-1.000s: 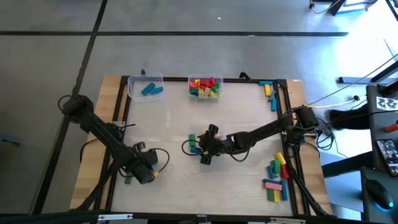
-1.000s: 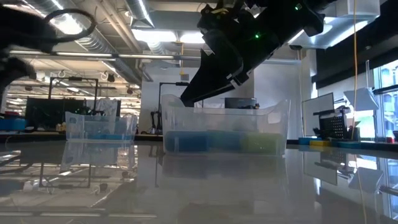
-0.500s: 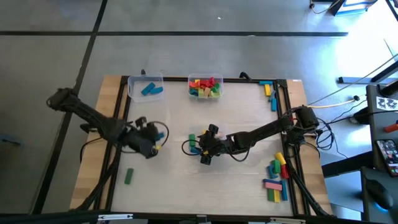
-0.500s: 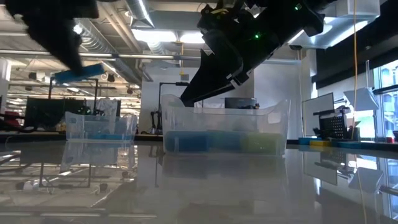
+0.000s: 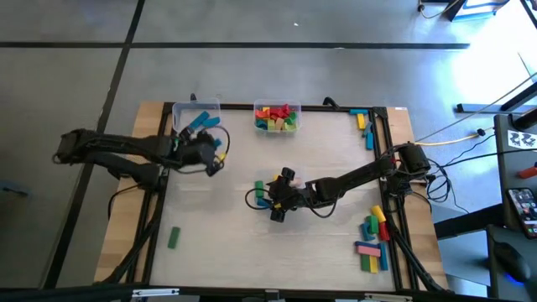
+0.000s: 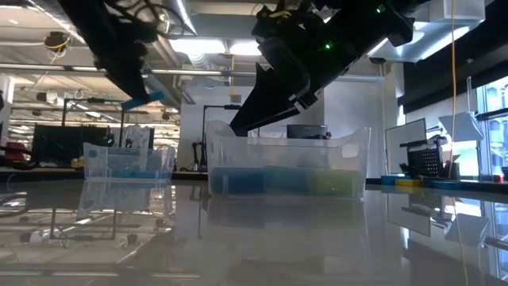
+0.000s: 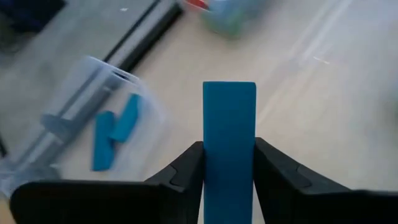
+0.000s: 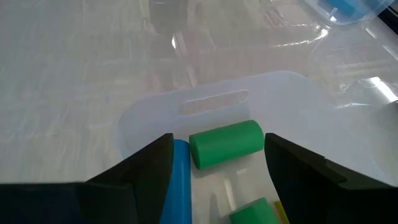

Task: Sort blocks by size
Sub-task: Put the blue rectangular block into the top left transparent bin, then put the green rectangular block into the top left transparent bin

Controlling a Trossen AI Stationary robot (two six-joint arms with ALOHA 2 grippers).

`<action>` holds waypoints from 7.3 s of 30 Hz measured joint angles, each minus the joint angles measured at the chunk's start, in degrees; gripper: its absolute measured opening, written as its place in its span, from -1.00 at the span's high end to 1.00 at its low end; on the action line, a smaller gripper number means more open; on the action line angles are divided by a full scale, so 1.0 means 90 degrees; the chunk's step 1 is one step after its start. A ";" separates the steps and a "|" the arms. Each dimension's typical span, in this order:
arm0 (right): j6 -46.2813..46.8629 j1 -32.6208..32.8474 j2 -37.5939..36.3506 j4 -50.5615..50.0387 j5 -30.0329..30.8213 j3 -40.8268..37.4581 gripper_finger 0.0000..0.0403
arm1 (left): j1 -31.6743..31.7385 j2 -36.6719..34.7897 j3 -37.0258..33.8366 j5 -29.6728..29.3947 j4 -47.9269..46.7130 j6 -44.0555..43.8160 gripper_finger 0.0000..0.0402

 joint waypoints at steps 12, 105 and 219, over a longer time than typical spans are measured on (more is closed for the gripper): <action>-0.0002 0.0000 0.0000 0.0018 0.0002 0.0000 -0.23 | 0.2679 0.0000 -0.0506 0.0301 0.1493 0.1853 0.43; -0.0005 -0.0001 0.0000 0.0034 -0.0017 0.0000 -0.23 | -0.4430 -0.0024 -0.0908 0.4334 -0.0940 -0.8088 0.02; 0.0090 -0.0002 0.0000 -0.0051 -0.0022 0.0000 -0.23 | 0.3253 -0.0223 -0.0919 0.0042 0.2586 0.1518 0.43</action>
